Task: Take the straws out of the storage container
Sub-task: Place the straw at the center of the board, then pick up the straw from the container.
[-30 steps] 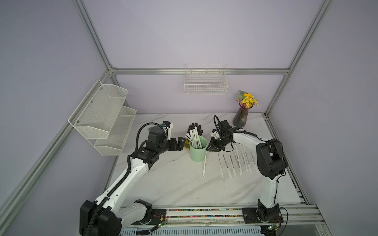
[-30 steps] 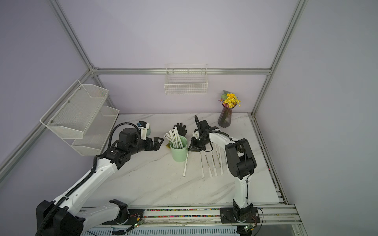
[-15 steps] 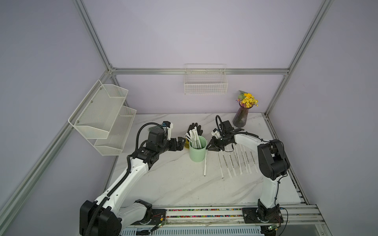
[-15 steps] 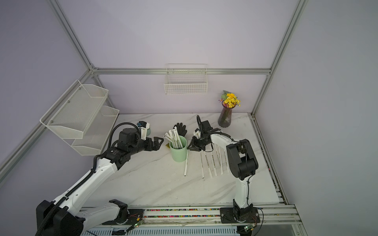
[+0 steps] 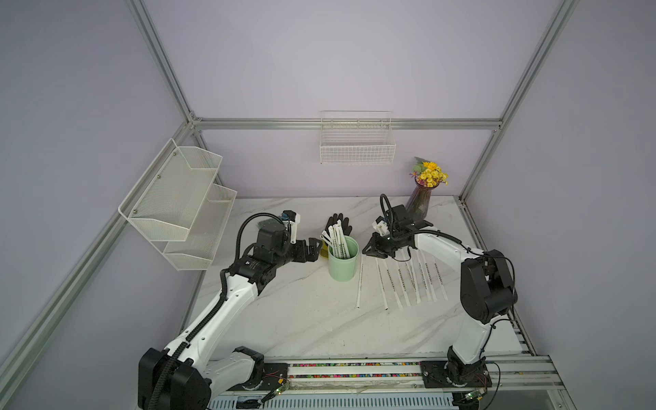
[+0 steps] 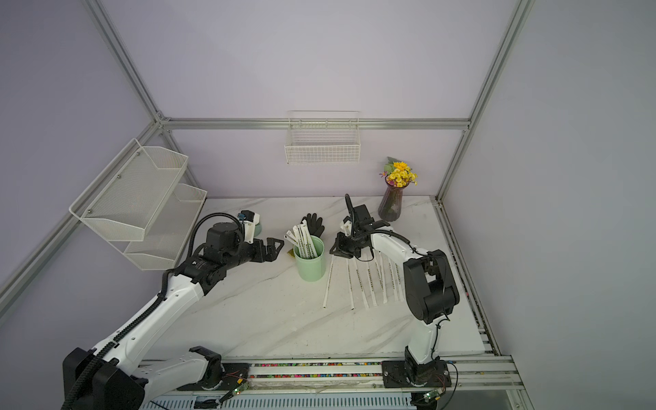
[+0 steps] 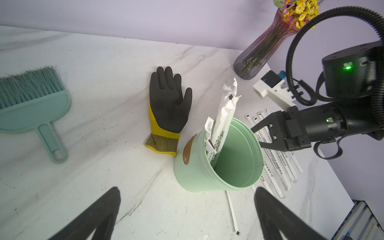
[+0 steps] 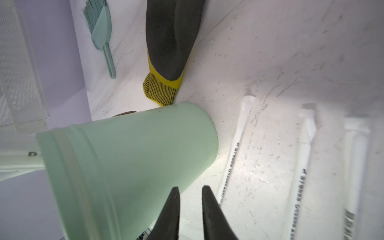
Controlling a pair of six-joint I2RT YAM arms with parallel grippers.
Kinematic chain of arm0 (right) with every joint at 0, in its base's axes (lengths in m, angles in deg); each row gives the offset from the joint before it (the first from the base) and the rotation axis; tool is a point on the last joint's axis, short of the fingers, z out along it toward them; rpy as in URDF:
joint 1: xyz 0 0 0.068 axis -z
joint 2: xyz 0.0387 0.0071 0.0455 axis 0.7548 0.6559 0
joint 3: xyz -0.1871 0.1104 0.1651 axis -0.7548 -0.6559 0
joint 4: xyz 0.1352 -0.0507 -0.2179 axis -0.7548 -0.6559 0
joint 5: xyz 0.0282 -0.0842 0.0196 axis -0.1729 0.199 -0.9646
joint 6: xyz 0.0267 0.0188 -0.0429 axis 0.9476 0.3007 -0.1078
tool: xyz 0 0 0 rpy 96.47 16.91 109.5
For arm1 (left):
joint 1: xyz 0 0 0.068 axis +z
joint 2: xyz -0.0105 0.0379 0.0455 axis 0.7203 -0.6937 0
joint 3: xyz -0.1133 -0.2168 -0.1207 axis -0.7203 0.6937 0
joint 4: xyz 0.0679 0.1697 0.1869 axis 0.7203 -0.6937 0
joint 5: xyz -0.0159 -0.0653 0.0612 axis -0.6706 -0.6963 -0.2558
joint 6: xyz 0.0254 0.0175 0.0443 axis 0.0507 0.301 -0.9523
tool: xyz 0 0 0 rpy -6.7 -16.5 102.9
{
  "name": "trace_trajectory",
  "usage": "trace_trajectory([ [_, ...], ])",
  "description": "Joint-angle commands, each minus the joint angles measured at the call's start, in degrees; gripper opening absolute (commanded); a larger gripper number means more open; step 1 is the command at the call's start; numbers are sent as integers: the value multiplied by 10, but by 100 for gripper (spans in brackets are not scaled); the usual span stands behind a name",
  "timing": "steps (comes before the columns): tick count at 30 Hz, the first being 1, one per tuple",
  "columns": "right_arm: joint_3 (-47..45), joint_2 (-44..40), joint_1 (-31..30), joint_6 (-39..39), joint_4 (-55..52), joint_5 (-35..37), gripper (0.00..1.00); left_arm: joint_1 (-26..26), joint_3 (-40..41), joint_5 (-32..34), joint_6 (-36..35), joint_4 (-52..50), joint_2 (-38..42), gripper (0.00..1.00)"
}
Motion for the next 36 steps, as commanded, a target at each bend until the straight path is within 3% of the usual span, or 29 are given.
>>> trace_trajectory([
  [1, 17, -71, -11, -36, -10, 75, 23, -2, 12, -4, 2, 21, 11, 100],
  [7, 48, -121, -54, -82, -8, 113, 24, -2, 10, -7, 7, 25, 6, 100],
  [16, 122, -52, -132, -144, -26, 156, 26, -2, 8, -8, 8, 18, 9, 100],
  [36, 166, 37, -146, -156, -32, 194, 26, -2, 7, -8, 3, 15, 6, 100],
])
